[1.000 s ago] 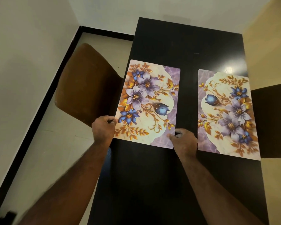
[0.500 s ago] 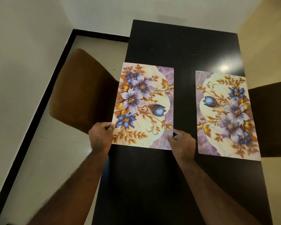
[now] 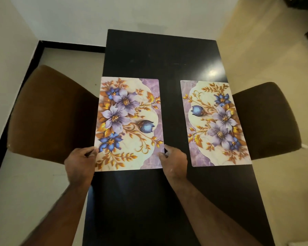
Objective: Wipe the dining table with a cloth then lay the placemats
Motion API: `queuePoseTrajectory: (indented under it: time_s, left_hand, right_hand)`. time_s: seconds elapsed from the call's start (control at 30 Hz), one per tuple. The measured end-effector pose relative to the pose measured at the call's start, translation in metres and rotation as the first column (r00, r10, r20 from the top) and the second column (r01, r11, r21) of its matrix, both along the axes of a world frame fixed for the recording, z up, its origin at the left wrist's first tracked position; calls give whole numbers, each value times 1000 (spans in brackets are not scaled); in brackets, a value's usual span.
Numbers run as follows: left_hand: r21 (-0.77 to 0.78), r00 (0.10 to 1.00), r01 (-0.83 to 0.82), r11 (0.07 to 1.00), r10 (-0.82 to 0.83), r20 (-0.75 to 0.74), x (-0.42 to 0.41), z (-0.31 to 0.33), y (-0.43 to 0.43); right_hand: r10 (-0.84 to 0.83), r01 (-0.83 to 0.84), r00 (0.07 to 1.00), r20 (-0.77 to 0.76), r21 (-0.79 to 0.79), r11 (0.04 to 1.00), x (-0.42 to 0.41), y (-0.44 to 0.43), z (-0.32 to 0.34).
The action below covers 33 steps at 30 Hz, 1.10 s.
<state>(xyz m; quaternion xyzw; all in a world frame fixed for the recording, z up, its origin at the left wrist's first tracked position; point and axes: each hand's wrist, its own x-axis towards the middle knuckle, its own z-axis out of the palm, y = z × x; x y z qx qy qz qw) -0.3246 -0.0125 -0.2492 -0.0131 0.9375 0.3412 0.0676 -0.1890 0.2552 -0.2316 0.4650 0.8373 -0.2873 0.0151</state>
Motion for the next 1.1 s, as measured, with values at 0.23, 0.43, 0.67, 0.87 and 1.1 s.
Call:
queuePoseTrajectory:
  time_s: [0.23, 0.43, 0.67, 0.87, 1.1]
  left_hand:
    - [3, 1000, 20, 1000, -20, 5, 1, 3, 3]
    - [13, 1000, 20, 1000, -20, -10, -3, 2, 4]
    - [13, 1000, 17, 1000, -17, 21, -4, 3, 6]
    - [-2, 999, 12, 1000, -12, 30, -4, 9, 9]
    - [-18, 999, 23, 1000, -23, 45, -5, 11, 10]
  right_hand:
    - [-16, 17, 999, -29, 25, 1000, 2, -1, -2]
    - [-15, 15, 1000, -18, 41, 999, 0, 1, -1]
    - [-23, 23, 1000, -17, 42, 999, 1, 1, 0]
    - [-15, 15, 1000, -4, 59, 998, 0, 0, 4]
    - [38, -42, 998, 41, 101, 994, 3, 2, 3]
